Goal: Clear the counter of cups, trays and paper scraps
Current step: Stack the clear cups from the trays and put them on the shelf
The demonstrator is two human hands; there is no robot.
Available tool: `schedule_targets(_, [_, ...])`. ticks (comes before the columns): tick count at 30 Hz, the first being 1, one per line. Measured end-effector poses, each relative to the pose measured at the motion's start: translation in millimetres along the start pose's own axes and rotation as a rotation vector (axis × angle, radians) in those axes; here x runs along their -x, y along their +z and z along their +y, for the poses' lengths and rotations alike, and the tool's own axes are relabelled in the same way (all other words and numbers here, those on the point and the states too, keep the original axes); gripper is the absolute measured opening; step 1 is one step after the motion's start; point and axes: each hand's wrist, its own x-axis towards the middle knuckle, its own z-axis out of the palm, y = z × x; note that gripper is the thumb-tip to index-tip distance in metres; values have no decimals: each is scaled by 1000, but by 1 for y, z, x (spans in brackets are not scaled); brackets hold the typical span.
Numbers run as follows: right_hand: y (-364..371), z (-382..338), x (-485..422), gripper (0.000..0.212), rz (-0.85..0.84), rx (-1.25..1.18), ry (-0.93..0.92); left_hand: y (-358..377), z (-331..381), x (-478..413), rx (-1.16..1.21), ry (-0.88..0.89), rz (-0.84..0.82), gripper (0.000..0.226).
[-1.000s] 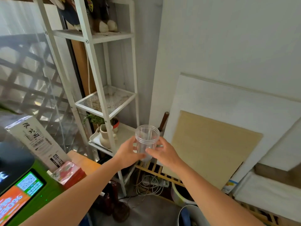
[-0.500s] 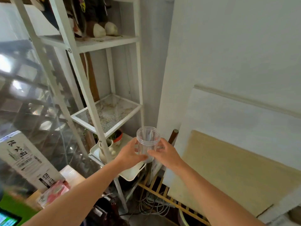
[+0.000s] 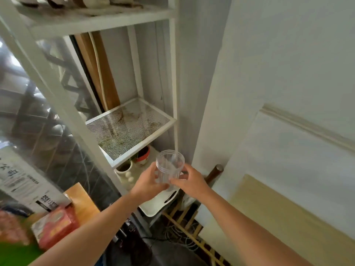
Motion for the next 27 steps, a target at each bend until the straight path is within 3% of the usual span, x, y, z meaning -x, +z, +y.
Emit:
schedule_targets(9, [37, 29, -67, 73, -62, 30, 76, 6, -56, -44, 74, -110, 54, 70])
schedule_targets(14, [66, 62, -101, 70, -62, 15, 134, 22, -96, -73, 69, -183, 159, 83])
schedule_targets(27, [122, 148, -142, 67, -18, 3, 151, 71, -199, -103, 185, -183, 262, 75])
